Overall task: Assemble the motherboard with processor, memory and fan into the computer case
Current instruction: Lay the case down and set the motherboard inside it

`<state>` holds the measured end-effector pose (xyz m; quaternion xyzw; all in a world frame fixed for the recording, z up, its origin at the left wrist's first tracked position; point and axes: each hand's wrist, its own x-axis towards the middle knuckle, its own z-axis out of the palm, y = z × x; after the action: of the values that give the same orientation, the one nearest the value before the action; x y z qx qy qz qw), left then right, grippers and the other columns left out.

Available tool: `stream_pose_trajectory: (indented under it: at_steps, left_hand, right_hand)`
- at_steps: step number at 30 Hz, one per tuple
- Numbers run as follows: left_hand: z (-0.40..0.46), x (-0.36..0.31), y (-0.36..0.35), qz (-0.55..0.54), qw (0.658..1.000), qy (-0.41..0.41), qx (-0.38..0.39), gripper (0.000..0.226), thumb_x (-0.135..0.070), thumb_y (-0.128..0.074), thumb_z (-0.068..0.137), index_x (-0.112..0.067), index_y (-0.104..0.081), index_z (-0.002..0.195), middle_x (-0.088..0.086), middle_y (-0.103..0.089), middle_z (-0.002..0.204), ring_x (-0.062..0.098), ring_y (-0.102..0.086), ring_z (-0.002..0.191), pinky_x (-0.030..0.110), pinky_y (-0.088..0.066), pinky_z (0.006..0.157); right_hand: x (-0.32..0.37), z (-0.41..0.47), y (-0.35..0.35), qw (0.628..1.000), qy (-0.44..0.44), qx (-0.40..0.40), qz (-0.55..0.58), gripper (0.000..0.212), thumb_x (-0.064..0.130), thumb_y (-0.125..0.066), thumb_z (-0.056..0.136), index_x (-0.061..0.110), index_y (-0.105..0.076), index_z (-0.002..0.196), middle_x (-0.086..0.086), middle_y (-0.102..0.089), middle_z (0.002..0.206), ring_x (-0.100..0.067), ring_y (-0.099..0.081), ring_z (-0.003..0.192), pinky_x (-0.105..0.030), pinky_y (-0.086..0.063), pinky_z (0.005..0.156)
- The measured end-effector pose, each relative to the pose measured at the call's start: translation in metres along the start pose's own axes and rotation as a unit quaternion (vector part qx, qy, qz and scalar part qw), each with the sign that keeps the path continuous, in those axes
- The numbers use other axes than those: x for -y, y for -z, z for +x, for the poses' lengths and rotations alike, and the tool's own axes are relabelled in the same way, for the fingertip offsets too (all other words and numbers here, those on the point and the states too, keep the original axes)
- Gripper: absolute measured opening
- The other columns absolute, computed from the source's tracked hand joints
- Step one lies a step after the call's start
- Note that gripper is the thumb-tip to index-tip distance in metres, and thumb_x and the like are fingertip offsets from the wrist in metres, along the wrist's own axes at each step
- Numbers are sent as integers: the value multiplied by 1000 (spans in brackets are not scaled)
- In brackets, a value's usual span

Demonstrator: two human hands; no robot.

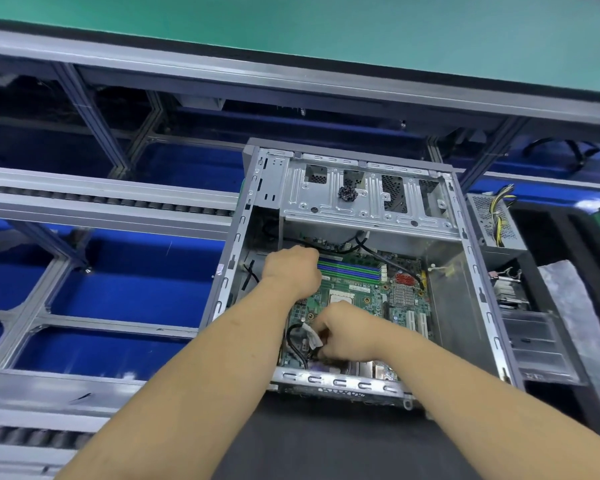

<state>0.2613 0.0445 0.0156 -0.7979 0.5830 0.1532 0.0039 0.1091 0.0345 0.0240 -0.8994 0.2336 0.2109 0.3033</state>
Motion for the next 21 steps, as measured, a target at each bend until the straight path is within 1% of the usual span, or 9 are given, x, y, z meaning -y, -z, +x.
stream_pose_trajectory:
  at_steps: [2, 6, 8, 10, 11, 13, 15, 18, 21]
  left_hand:
    - [0, 0, 0, -2, 1000, 3, 3, 8, -20, -44, 91, -18, -44, 83, -1, -40, 74, 28, -51, 74, 34, -38, 64]
    - [0, 0, -1, -7, 1000, 3, 13, 5, -20, -46, 91, -17, -46, 86, 2, -47, 81, 29, -51, 75, 35, -39, 64]
    - [1, 1, -1, -16, 1000, 1, 13, 3, -19, -46, 91, -18, -45, 88, 4, -51, 88, 29, -50, 76, 34, -39, 64]
    - [1, 1, -2, -24, 1000, -2, 11, 2, -17, -45, 92, -18, -45, 92, 6, -55, 99, 29, -49, 79, 36, -40, 65]
    - [1, 1, -3, -26, 1000, -5, 10, 5, -16, -46, 93, -18, -47, 97, 8, -55, 105, 28, -49, 82, 37, -42, 66]
    - [2, 1, -5, -34, 999, -19, 10, 20, -17, -47, 94, -17, -50, 114, 11, -51, 119, 30, -50, 93, 41, -46, 71]
    - [3, 0, -5, -42, 999, -29, 2, 36, -18, -49, 94, -19, -46, 130, 12, -45, 130, 31, -49, 108, 42, -45, 75]
    - [4, 1, -7, -31, 999, -32, -2, 42, -22, -49, 97, -21, -42, 139, 11, -42, 137, 30, -45, 118, 44, -47, 79]
    - [5, 1, -8, -19, 1000, -18, -17, 41, -20, -47, 97, -20, -43, 138, 11, -41, 139, 30, -47, 116, 43, -47, 77]
  right_hand:
    - [-2, 0, 2, 1000, -1, 2, 21, 14, 11, -78, 81, 10, -65, 74, 0, -56, 65, -19, -50, 64, -31, -48, 64]
    - [-1, -1, 5, 998, -25, 30, 52, 35, 29, -87, 77, 16, -57, 64, 2, -54, 60, -13, -46, 55, -29, -40, 55]
    - [-4, -2, 8, 998, -43, 2, 42, 14, 25, -84, 81, 19, -71, 81, 2, -68, 77, -10, -57, 65, -29, -52, 68]
    - [-16, -6, 18, 991, -108, -75, 32, 17, 25, -76, 89, 12, -75, 101, -2, -73, 97, -15, -67, 85, -34, -59, 87]
    - [-24, -9, 26, 985, -145, -93, 28, 21, 28, -72, 92, 7, -74, 96, -5, -73, 94, -19, -68, 83, -38, -60, 87]
    - [-37, -19, 38, 977, -206, -49, -5, 44, 42, -67, 94, 2, -64, 77, -6, -65, 71, -20, -63, 61, -38, -61, 68]
    - [-42, -29, 37, 968, -244, 53, -23, 58, 62, -60, 93, 6, -60, 74, -6, -63, 69, -14, -61, 53, -27, -54, 53]
    - [-41, -36, 23, 962, -252, 103, -4, 78, 79, -50, 87, 4, -64, 102, -5, -68, 104, -16, -63, 76, -29, -54, 72]
    - [-33, -33, 19, 970, -227, 66, -55, 73, 80, -52, 85, 9, -64, 101, -2, -69, 99, -19, -65, 83, -34, -55, 83]
